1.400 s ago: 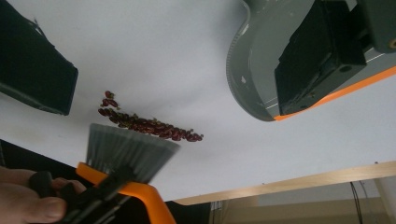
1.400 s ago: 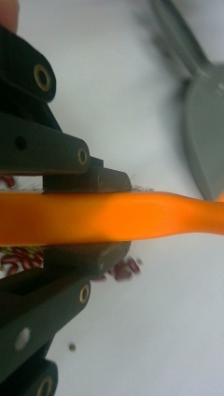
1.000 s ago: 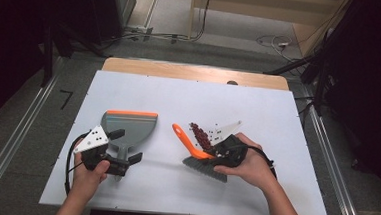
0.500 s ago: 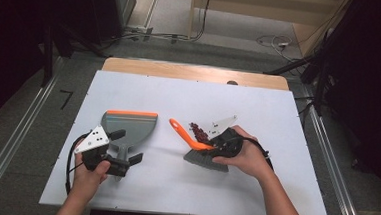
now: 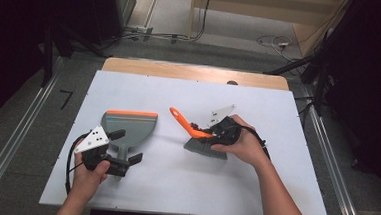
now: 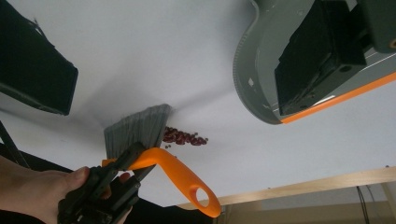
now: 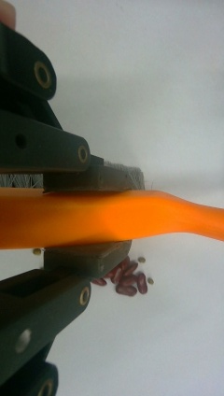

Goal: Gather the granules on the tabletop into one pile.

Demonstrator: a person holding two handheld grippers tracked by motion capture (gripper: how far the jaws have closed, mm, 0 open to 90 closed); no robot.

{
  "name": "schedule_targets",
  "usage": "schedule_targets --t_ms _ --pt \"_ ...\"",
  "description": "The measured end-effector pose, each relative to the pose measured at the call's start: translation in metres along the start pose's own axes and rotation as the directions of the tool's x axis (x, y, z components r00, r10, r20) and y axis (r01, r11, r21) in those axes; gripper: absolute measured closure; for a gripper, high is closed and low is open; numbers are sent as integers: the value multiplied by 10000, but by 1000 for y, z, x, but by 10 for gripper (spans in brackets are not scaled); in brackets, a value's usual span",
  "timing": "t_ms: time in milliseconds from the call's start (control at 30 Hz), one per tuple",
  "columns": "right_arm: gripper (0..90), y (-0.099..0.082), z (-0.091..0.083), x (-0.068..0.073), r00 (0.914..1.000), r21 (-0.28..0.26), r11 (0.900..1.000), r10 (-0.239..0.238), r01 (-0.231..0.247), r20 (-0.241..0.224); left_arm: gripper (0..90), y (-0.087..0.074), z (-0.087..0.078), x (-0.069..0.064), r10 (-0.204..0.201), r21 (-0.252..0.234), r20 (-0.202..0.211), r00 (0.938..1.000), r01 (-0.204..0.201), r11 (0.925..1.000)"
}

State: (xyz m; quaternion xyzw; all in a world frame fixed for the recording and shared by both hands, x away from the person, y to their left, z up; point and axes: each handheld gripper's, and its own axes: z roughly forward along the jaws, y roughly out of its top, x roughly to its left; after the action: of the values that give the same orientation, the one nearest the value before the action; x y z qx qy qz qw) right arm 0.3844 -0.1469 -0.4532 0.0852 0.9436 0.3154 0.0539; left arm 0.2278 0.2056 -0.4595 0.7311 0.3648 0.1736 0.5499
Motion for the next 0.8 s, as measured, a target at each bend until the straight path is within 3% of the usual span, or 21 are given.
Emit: schedule_targets --t_ms 233,533,800 --pt "674 3 3 -11 9995 -94 9996 -270 272 162 0 0 -1 0 -23 -18 -3 10000 23 10000" --pt "674 5 5 -23 9995 -143 9999 54 -50 323 0 0 -1 1 -36 -20 9 10000 36 10000" --pt "674 9 6 -30 9982 -108 9999 -7 13 603 0 0 -1 1 -41 -21 25 10000 42 10000"
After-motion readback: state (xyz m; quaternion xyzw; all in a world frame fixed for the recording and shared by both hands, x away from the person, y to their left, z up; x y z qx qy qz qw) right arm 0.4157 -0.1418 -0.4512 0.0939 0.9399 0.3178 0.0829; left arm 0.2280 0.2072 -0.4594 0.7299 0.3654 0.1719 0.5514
